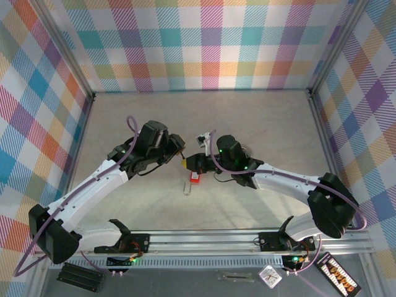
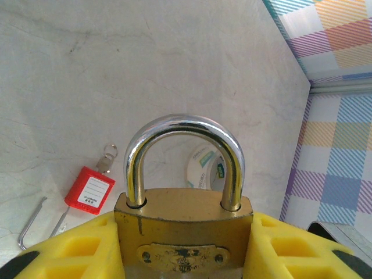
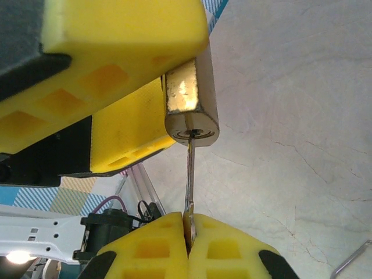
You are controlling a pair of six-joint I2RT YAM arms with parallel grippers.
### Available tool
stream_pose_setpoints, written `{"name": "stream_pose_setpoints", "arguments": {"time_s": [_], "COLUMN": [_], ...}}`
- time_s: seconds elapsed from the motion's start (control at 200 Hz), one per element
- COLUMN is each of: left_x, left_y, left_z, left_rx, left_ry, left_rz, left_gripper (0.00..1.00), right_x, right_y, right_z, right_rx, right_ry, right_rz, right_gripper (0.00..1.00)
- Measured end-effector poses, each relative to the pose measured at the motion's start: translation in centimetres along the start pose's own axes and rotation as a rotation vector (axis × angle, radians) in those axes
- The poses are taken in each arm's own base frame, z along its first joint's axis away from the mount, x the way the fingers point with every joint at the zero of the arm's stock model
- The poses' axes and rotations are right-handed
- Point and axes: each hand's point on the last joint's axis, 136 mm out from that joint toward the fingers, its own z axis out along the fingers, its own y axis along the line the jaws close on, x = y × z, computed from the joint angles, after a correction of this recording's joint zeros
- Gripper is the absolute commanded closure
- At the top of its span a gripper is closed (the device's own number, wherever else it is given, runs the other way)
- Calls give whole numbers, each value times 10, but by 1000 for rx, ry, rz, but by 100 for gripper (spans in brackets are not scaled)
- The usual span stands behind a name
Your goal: Unlock with the key
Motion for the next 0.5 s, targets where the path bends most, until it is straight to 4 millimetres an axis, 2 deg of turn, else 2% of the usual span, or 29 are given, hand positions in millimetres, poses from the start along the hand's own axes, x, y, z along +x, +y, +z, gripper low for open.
{"name": "stream_pose_setpoints", "arguments": {"time_s": [0.5], "left_x": [1], "left_y": [1], "left_z": [1], "left_rx": [-2], "left_ry": [3], "left_rz": [0], "left_gripper": [100], "right_x": [-2], "right_y": [-5], "right_z": [0], "right_rx": [27], "right_ry": [-11], "right_rz": [-3], "right_gripper": [100]}}
